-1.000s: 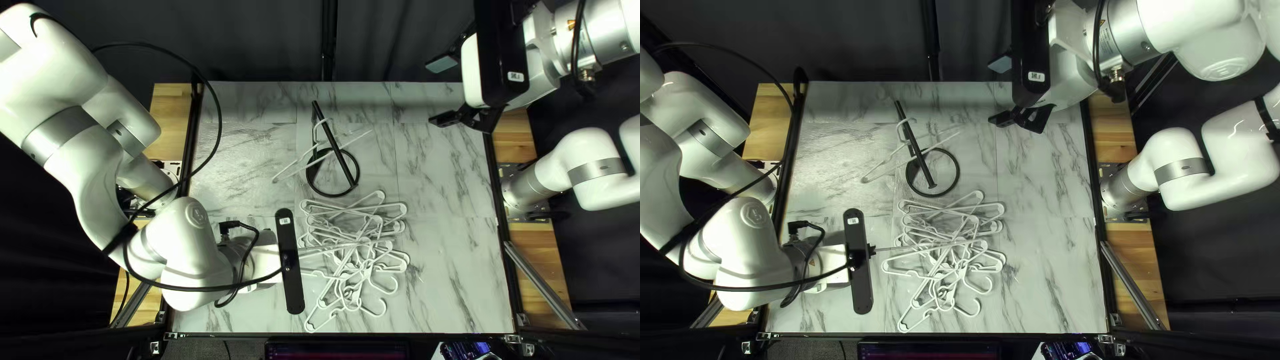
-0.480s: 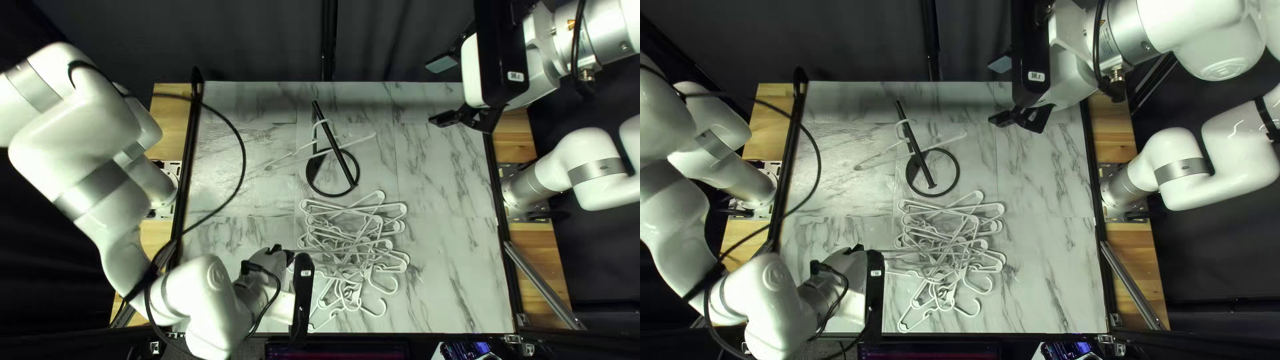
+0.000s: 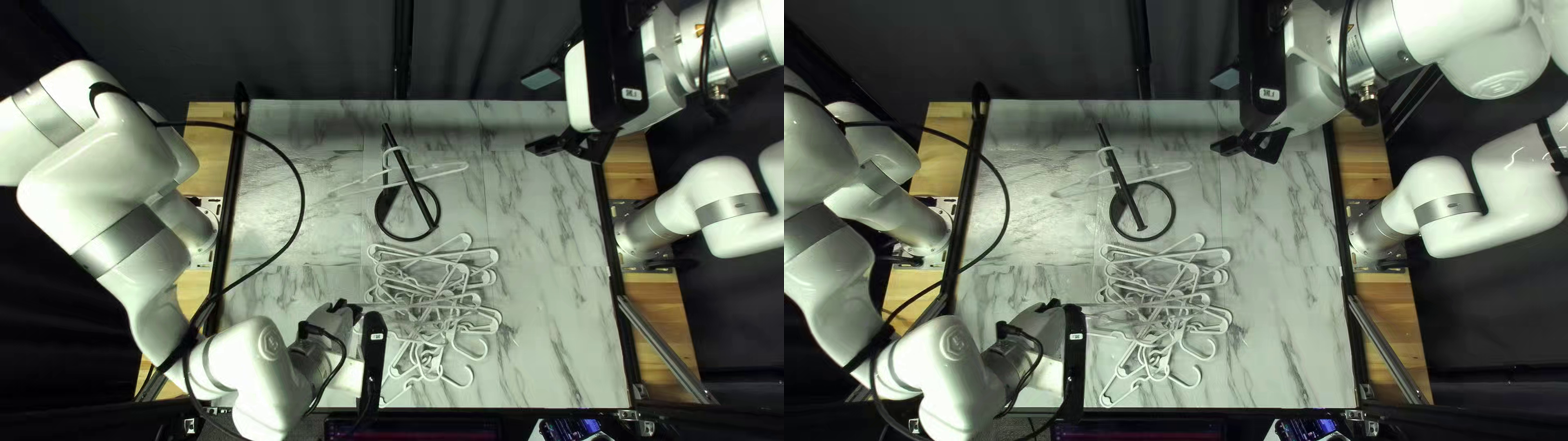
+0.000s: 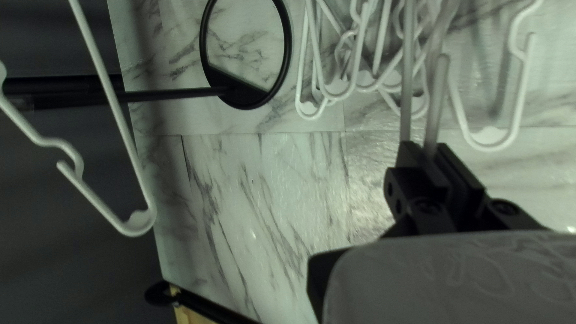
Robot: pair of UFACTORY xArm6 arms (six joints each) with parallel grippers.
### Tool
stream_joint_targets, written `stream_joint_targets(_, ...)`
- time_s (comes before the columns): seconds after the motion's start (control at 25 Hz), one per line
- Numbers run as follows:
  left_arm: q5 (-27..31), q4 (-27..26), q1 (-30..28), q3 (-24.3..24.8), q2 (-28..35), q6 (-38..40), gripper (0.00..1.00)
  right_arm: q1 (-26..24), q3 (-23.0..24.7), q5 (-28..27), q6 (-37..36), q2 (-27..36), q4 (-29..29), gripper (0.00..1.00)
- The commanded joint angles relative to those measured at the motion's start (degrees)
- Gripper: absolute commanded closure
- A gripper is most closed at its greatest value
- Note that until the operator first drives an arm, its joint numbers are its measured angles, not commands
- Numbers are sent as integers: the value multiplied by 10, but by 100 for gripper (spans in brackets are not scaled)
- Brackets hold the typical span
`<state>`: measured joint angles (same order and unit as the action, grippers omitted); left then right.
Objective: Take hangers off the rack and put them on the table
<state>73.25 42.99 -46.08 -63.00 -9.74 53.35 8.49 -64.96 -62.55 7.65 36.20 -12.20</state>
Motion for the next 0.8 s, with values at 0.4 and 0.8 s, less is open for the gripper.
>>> stream_joint_targets(0.4,115,104,-53,-51,-103,-27,100,0,0,0,0,0,0,0)
stream_joint_targets(0.8,141,103,-40,-93,-151,-30,100,0,0,0,0,0,0,0)
